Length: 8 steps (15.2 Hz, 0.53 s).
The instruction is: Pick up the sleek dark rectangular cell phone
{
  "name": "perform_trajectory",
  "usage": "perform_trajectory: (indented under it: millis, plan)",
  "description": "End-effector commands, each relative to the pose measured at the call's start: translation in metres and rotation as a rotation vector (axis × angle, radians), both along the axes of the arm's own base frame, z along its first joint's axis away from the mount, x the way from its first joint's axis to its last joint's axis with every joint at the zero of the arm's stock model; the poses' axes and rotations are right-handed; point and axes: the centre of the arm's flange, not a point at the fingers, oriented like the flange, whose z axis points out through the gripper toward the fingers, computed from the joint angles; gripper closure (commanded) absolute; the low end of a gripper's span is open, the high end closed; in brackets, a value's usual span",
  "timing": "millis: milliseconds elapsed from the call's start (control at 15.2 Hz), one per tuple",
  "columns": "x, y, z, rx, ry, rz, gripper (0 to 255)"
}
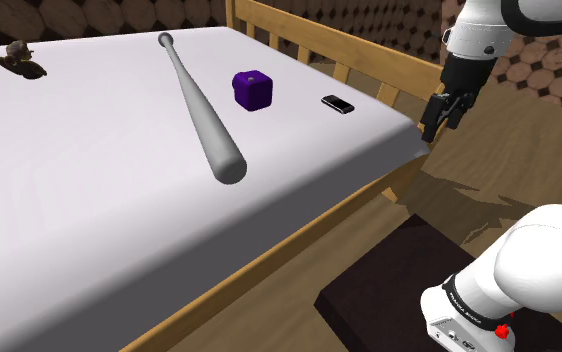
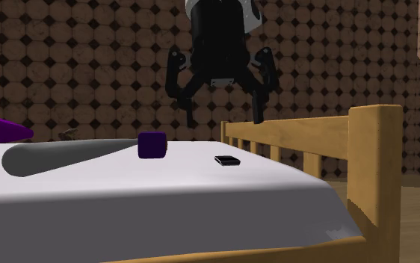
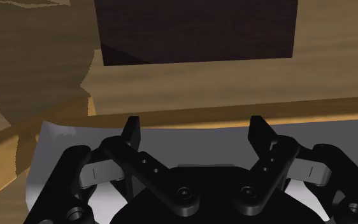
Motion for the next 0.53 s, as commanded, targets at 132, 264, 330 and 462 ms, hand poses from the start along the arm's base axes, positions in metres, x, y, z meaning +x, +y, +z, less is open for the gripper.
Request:
perform_trajectory:
  millis: [132, 264, 330, 462]
  plan:
    - [0.026, -0.009, -0.004, 0.004, 0.007, 0.017, 0]
    - [0.052, -0.017, -0.008, 0.009, 0.014, 0.034, 0]
    - [0.064, -0.021, -0.01, 0.011, 0.017, 0.042, 0]
    - [0.09, -0.029, -0.014, 0.015, 0.024, 0.059, 0]
